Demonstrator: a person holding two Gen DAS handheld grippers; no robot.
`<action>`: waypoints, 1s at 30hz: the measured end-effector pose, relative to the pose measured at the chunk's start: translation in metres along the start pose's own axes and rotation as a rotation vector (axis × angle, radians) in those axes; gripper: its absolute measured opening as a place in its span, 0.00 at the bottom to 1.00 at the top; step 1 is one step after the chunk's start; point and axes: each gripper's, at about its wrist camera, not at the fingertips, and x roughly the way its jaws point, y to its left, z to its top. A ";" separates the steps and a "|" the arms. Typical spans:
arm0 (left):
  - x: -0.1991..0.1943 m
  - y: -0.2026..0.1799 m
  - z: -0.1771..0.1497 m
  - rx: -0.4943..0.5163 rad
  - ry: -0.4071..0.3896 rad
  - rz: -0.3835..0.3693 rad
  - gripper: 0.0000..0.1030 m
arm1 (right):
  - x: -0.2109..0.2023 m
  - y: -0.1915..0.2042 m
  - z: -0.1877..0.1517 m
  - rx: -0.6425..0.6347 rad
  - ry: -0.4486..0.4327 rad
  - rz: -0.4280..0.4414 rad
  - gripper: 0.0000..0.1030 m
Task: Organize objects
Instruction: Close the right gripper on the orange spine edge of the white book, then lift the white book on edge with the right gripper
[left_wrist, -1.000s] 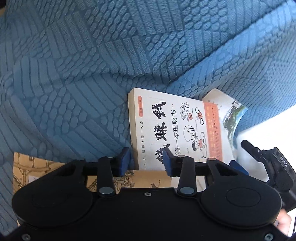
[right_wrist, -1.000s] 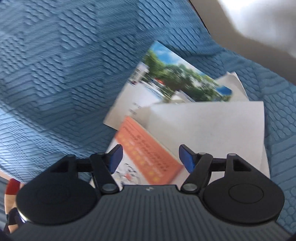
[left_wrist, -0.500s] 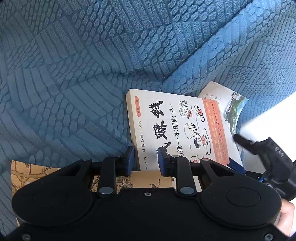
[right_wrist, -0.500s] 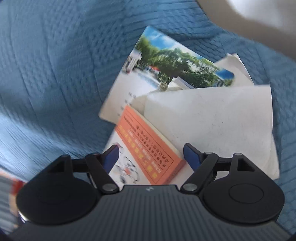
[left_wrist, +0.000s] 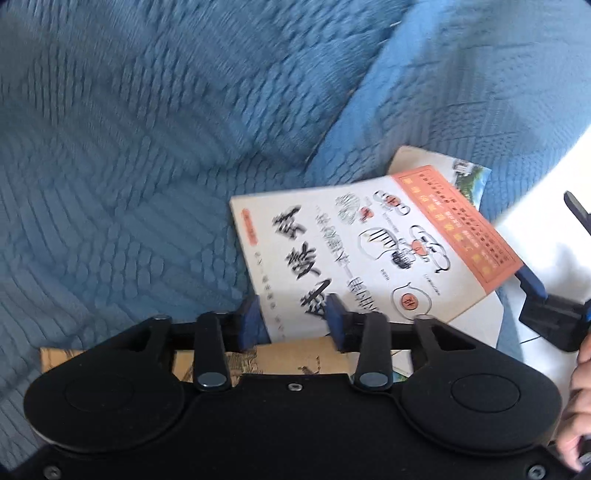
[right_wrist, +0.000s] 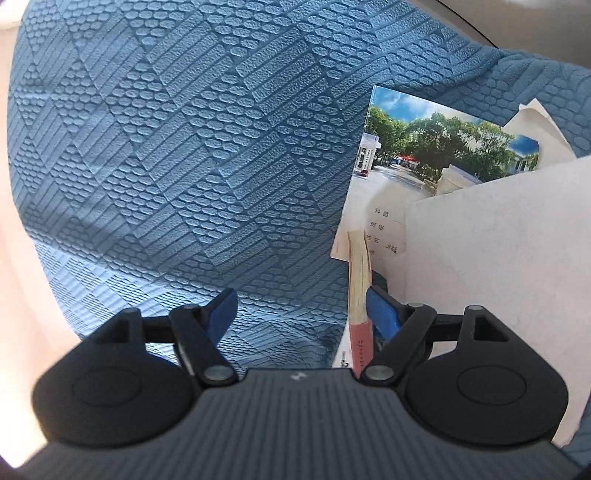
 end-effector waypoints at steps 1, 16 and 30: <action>-0.005 -0.005 -0.001 0.027 -0.019 0.009 0.43 | 0.001 0.000 0.000 0.007 -0.001 0.005 0.77; -0.016 -0.092 -0.037 0.397 -0.140 0.000 0.71 | -0.002 0.008 -0.005 0.017 -0.001 0.059 0.77; 0.008 -0.120 -0.054 0.607 -0.145 0.159 0.31 | -0.002 0.012 -0.012 -0.034 -0.041 -0.056 0.76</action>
